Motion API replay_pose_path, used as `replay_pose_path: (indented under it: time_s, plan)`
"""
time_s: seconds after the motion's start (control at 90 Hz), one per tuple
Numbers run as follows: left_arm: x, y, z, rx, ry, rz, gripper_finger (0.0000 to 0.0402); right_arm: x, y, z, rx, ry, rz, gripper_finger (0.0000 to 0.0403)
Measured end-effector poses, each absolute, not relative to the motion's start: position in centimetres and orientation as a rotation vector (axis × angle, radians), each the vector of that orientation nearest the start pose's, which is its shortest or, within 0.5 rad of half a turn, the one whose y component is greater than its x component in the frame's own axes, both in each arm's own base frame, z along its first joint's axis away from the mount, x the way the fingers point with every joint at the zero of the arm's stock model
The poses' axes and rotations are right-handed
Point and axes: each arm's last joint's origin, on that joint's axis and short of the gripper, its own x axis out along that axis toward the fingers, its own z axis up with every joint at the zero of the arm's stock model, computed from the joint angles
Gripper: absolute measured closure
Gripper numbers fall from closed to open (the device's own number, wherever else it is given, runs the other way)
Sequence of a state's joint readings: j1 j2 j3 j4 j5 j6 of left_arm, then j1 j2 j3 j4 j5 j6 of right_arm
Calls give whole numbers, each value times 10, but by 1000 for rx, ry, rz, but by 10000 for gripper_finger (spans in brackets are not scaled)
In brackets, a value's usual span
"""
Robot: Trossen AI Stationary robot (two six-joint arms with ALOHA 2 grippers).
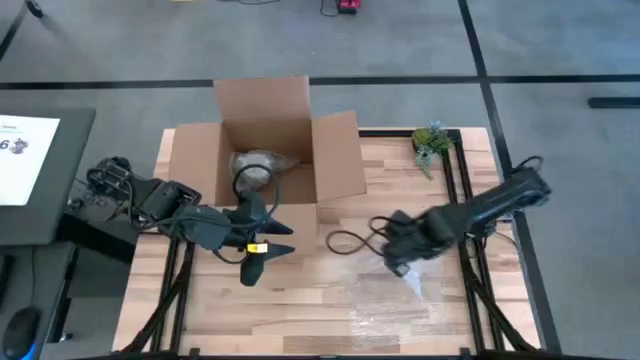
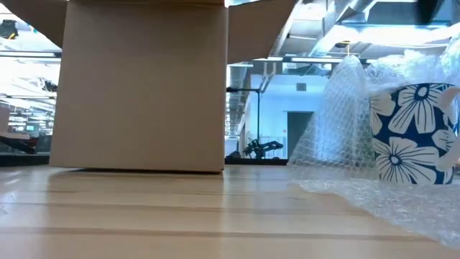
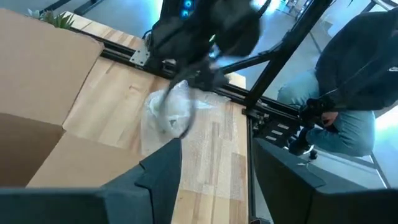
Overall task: Wrap mug
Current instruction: Wrap the blue patterned mug with the bubble wrap
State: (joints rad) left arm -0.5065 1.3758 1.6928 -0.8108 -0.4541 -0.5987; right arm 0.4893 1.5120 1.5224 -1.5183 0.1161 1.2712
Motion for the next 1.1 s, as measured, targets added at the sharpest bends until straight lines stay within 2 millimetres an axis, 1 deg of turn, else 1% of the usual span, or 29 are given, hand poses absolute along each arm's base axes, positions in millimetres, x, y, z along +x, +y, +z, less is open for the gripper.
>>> replay_pose_path:
  time_s: [0.1,0.2,0.289,0.389,0.478,0.556,0.611,0.656,0.722,0.8,0.844,0.889,0.967,1.1]
  plan:
    - [238,-118,452,-362,434,80,226,199,125,340,657,1320,-613,398]
    - [238,-118,451,-361,434,80,226,177,134,331,723,1304,-615,370]
    - [238,-118,452,-361,435,80,226,164,136,312,760,1308,-669,325]
    - [238,-118,451,-361,435,80,226,155,132,285,760,1320,-797,268]
    - [238,-118,452,-355,433,78,226,155,129,260,776,1320,-851,226]
    - [239,-118,452,-355,430,77,226,160,129,242,820,1318,-822,210]
    - [239,-118,453,-357,425,75,226,162,129,233,847,1306,-805,215]
    - [239,-118,453,-357,424,74,226,164,128,228,857,1300,-798,234]
    - [239,-118,453,-358,423,74,226,165,127,227,869,1292,-798,284]
    - [239,-118,453,-358,423,74,226,169,127,233,877,1272,-782,361]
    - [239,-118,453,-358,423,74,226,172,126,240,882,1250,-751,384]
    - [239,-118,453,-358,423,74,226,175,125,247,897,1226,-733,388]
    - [239,-118,453,-358,423,74,226,182,121,256,913,1197,-717,383]
    - [239,-117,453,-350,423,76,226,195,114,263,956,1148,-669,389]
